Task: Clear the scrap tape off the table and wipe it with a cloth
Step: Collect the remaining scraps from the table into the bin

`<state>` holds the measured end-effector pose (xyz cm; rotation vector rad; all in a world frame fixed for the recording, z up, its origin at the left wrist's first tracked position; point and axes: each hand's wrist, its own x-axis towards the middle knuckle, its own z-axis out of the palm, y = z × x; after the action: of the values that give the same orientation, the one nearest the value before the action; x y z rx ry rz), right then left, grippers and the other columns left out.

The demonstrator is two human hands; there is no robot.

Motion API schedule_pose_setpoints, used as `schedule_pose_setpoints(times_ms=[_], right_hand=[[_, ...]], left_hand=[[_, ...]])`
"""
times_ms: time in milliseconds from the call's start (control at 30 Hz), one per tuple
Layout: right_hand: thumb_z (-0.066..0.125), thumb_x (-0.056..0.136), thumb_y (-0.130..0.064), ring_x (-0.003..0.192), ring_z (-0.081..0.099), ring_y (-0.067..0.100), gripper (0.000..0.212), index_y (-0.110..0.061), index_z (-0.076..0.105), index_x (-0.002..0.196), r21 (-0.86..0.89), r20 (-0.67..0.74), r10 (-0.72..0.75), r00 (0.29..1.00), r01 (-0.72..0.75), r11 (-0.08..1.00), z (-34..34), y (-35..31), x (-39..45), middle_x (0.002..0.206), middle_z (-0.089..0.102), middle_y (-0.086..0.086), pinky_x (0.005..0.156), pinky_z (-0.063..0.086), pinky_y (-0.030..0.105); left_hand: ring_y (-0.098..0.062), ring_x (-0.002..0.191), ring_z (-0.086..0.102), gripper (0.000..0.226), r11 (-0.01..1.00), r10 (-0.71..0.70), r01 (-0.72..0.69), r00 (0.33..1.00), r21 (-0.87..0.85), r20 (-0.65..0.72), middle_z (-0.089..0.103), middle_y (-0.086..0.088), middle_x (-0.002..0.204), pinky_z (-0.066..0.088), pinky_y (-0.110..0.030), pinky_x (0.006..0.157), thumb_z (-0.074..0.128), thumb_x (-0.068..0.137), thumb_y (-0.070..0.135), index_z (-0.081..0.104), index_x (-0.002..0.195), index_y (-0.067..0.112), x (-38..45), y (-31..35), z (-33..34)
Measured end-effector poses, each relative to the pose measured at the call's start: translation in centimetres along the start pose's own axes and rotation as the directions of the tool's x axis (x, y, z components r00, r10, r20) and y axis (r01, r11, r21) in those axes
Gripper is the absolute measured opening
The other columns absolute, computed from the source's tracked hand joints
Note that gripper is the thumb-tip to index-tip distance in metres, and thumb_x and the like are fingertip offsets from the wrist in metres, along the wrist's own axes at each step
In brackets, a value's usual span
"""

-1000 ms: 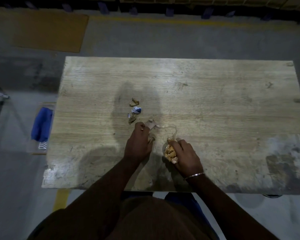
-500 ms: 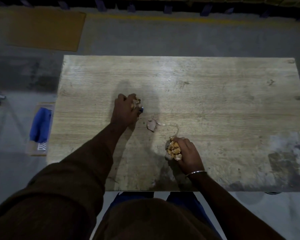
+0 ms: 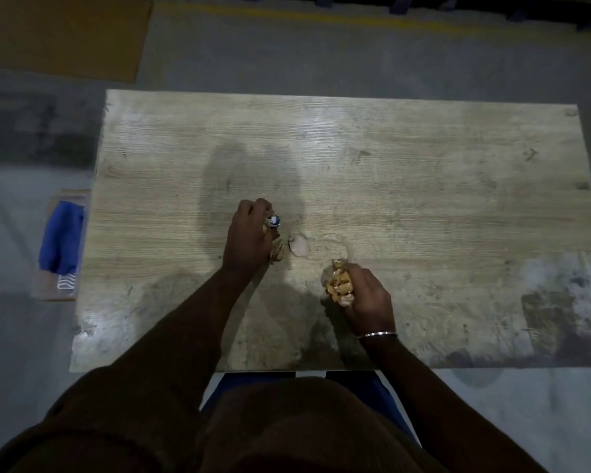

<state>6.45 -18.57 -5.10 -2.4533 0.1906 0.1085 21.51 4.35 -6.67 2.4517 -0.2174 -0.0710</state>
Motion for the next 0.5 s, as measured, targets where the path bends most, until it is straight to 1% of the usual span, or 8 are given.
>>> schedule_pose_setpoints(times_ms=[67,100,200,267,333,400,433,500], right_hand=[[0.061,0.086,-0.043,0.095,0.067,0.023,0.043,-0.021,0.063,0.123,0.124,-0.037,0.114,0.993,-0.109,0.986,-0.4,-1.1,0.9,0.105,0.069,0.000,0.077,0.053,0.034],[0.063,0.084,-0.037,0.094,0.067,0.022,0.041,-0.022,0.062,0.122,0.175,-0.063,0.121,0.991,-0.108,0.979,-0.5,-1.6,1.6,0.104,0.069,-0.001,0.078,0.054,0.036],[0.072,0.085,-0.022,0.097,0.065,0.019,0.043,-0.020,0.062,0.126,0.229,-0.121,0.033,0.992,-0.004,0.973,-0.4,-4.1,3.9,0.108,0.068,0.000,0.079,0.053,0.034],[0.077,0.084,-0.022,0.101,0.062,0.021,0.050,-0.024,0.058,0.131,0.124,-0.107,-0.011,0.994,0.024,0.992,0.5,-5.5,5.7,0.114,0.063,0.001,0.076,0.051,0.033],[0.077,0.083,-0.026,0.106,0.060,0.029,0.058,-0.030,0.052,0.135,-0.044,-0.024,0.000,1.000,-0.001,0.999,2.0,-6.6,7.0,0.121,0.055,0.003,0.073,0.054,0.038],[0.079,0.080,-0.038,0.112,0.053,0.032,0.063,-0.035,0.050,0.137,-0.161,0.069,0.030,0.997,-0.018,0.987,3.6,-7.5,7.6,0.130,0.047,0.005,0.073,0.054,0.042],[0.081,0.077,-0.048,0.114,0.049,0.032,0.069,-0.037,0.049,0.137,-0.218,0.098,0.046,0.994,-0.023,0.976,4.5,-7.8,7.6,0.134,0.043,0.005,0.073,0.054,0.042],[0.083,0.070,-0.060,0.116,0.043,0.031,0.078,-0.040,0.048,0.137,-0.307,0.107,0.061,0.992,-0.026,0.951,5.9,-8.8,7.8,0.140,0.039,0.005,0.072,0.054,0.042]], left_hand=[[-0.024,0.084,0.058,0.022,0.985,-0.094,0.084,0.994,-0.151,-0.062,0.061,-0.009,0.095,0.042,-0.035,0.067,0.069,0.082,0.001,0.058,0.099,0.009,-0.1,-0.5,-0.8],[-0.022,0.081,0.061,0.019,0.964,-0.159,0.135,0.983,-0.230,-0.088,0.063,-0.007,0.091,0.046,-0.036,0.067,0.069,0.085,0.002,0.058,0.097,0.010,-0.3,-0.6,-1.3],[0.000,0.066,0.061,0.021,0.883,-0.327,0.268,0.940,-0.387,-0.096,0.064,0.001,0.082,0.047,-0.018,0.060,0.069,0.088,-0.001,0.056,0.099,0.010,-2.1,-0.7,-2.5],[0.005,0.068,0.061,0.020,0.835,-0.387,0.310,0.918,-0.455,-0.083,0.065,0.006,0.084,0.048,-0.019,0.064,0.071,0.090,0.002,0.057,0.102,0.010,-3.7,-0.9,-2.9],[-0.005,0.081,0.065,0.019,0.753,-0.466,0.358,0.882,-0.552,-0.063,0.069,0.005,0.094,0.053,-0.030,0.075,0.071,0.092,0.010,0.060,0.107,0.012,-5.3,-1.3,-3.2],[-0.014,0.090,0.066,0.021,0.641,-0.560,0.414,0.828,-0.646,-0.025,0.070,0.000,0.104,0.053,-0.035,0.080,0.068,0.094,0.005,0.067,0.113,0.012,-6.7,-1.4,-3.5],[-0.013,0.090,0.066,0.024,0.584,-0.602,0.430,0.798,-0.689,-0.011,0.071,-0.002,0.104,0.054,-0.034,0.080,0.066,0.093,0.001,0.070,0.115,0.010,-7.4,-1.2,-3.6],[-0.009,0.082,0.068,0.021,0.495,-0.655,0.430,0.756,-0.755,0.001,0.072,-0.002,0.094,0.055,-0.026,0.075,0.064,0.092,-0.002,0.073,0.109,0.006,-8.7,-0.8,-3.9]])
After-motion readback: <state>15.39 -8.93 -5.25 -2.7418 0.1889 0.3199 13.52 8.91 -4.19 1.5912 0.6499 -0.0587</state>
